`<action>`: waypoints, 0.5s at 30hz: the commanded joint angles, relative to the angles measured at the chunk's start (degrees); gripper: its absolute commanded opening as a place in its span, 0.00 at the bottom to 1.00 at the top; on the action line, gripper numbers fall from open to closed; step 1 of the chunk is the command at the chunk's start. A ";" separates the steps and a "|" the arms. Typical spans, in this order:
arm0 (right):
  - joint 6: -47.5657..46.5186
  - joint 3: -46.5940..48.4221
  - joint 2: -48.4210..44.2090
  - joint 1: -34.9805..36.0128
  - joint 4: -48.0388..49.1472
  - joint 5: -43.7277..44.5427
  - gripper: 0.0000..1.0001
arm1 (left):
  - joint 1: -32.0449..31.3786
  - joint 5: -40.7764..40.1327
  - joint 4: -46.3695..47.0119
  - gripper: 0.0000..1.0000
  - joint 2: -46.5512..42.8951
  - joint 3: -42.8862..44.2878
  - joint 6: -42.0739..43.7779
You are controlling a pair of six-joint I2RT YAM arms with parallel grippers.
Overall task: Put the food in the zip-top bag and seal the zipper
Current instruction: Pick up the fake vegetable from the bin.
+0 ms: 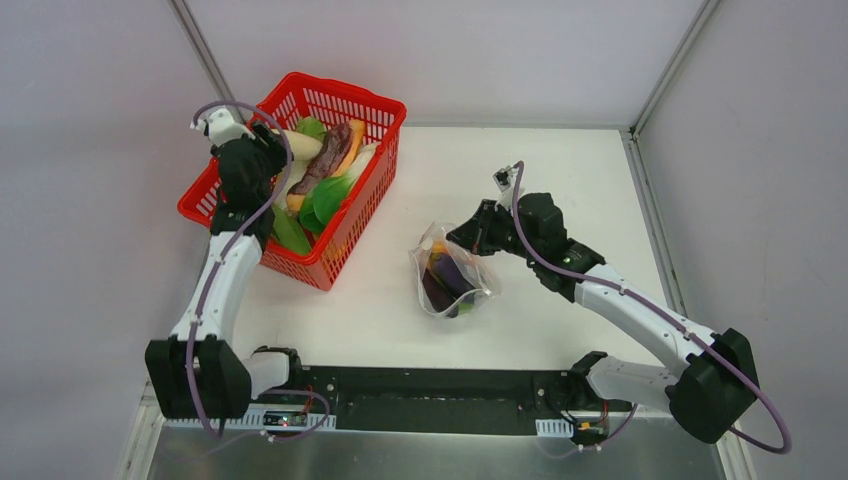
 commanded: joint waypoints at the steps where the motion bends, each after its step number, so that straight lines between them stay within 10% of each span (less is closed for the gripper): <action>1: -0.05 2.53 -0.10 -0.14 2.75 -0.90 0.00 | 1.96 -5.99 -0.03 0.00 -8.57 -5.14 2.75; 15: 1.19 1.66 -1.12 -0.15 3.74 -1.03 0.00 | 4.85 8.75 -15.47 0.00 -21.41 -1.87 2.33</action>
